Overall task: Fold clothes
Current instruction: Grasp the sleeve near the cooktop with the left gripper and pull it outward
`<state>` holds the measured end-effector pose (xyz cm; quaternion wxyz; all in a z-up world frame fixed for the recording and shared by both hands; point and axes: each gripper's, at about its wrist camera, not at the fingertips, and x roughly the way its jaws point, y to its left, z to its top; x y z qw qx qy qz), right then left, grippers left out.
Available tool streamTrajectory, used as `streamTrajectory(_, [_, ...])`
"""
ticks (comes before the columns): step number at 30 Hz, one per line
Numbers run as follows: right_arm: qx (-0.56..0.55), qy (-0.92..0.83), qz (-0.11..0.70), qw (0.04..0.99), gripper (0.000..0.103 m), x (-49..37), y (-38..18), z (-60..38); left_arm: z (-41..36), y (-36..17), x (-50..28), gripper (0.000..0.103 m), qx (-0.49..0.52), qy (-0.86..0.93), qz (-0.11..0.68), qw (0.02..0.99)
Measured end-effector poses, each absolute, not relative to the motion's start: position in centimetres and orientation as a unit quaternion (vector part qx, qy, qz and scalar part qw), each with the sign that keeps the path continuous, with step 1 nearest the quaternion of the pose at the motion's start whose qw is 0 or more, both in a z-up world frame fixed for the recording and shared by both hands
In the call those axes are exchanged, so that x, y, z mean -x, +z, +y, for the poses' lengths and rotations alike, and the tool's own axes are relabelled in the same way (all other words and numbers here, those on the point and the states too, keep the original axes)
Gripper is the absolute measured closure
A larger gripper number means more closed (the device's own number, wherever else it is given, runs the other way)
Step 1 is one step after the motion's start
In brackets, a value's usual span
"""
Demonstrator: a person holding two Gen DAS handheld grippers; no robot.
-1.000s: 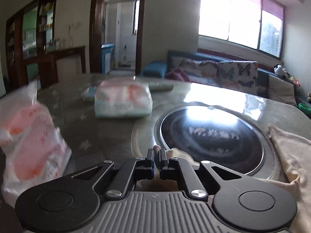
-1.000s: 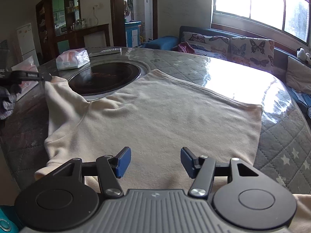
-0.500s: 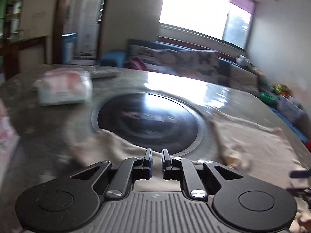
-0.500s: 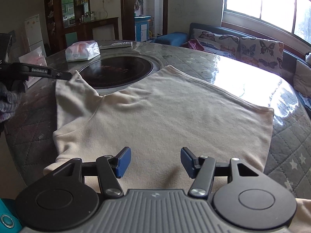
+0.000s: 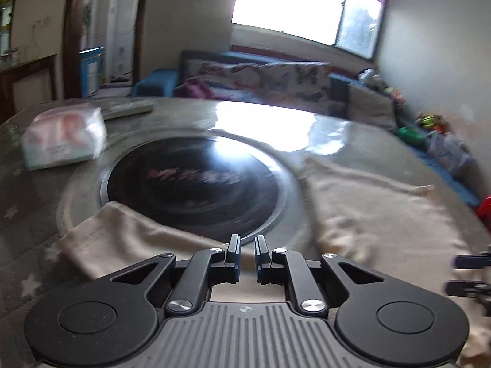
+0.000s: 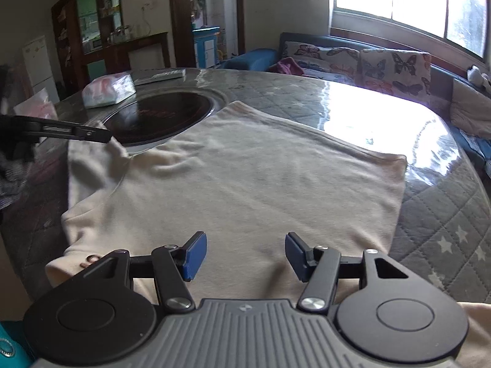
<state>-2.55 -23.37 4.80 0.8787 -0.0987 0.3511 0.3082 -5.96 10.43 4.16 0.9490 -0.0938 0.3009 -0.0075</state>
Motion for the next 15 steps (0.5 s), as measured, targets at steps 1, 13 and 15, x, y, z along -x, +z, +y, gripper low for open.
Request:
streamTrajectory(1, [0.092, 0.303, 0.352, 0.881, 0.045, 2.1, 4.8, -23.7, 9.4, 4.5, 5.9, 0.092, 0.094, -0.031, 0.298, 0.949])
streamTrajectory(13, [0.070, 0.239, 0.356, 0.901, 0.045, -1.2, 4.5, -27.3, 5.3, 1.6, 2.5, 0.091, 0.074, -0.085, 0.346, 0.932])
streamTrajectory(15, [0.066, 0.224, 0.353, 0.906, 0.045, -0.8, 4.9, -28.5, 5.3, 1.5, 2.8, 0.091, 0.069, -0.086, 0.343, 0.933])
